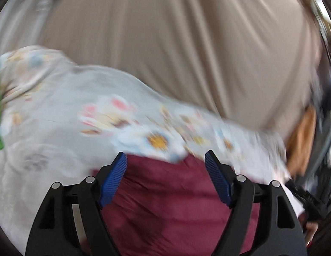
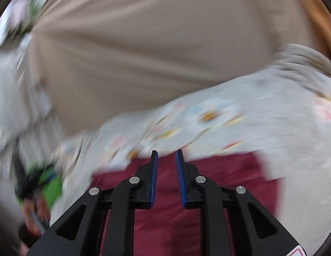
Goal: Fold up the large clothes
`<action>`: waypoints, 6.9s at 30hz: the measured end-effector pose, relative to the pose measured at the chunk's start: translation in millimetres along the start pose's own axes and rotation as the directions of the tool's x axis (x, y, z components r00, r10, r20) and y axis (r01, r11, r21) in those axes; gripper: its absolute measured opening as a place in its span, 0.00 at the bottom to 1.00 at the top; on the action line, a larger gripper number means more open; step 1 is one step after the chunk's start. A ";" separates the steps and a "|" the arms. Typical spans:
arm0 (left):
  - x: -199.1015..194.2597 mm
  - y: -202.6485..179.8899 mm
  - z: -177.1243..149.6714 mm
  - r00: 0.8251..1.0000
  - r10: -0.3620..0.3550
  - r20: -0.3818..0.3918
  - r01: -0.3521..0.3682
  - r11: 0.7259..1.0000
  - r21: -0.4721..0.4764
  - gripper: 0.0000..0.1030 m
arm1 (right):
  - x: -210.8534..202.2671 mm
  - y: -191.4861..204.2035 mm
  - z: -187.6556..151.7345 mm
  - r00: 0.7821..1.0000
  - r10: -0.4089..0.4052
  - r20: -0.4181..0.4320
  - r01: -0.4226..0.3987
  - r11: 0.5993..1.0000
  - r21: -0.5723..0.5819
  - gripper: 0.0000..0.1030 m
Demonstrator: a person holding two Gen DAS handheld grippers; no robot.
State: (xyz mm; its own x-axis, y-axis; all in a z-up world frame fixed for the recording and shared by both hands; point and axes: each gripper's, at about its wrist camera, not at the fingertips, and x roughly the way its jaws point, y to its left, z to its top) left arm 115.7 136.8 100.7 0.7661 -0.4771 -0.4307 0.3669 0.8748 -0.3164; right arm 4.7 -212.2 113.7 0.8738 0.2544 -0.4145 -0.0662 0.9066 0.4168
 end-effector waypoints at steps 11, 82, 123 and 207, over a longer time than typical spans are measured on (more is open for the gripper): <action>78.8 -2.5 -88.0 0.966 0.172 -0.190 -0.137 0.973 0.186 0.72 | 51.3 -14.6 -65.9 0.952 -0.253 -0.174 0.228 0.962 -0.152 0.03; 118.0 105.8 -44.9 0.913 0.317 -0.257 -0.355 0.928 -0.116 0.96 | 31.9 -120.3 24.0 0.867 -0.490 -0.085 0.498 0.855 0.144 0.24; 169.2 -4.1 -30.3 0.938 0.248 -0.241 -0.216 0.964 0.154 0.96 | 154.5 -34.3 -23.9 0.935 -0.224 -0.275 0.199 0.973 -0.114 0.00; 110.2 -205.3 -19.6 0.907 -0.322 -0.270 0.336 0.942 0.007 0.15 | 30.7 -99.4 -40.8 0.927 0.063 -0.371 -0.021 0.993 0.115 0.08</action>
State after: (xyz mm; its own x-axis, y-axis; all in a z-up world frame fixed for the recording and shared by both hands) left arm 114.4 -97.1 101.6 0.4347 -0.7374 -0.5170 0.6072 0.6639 -0.4365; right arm 18.4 -280.7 26.6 0.6267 0.4173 -0.6581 -0.0285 0.8563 0.5158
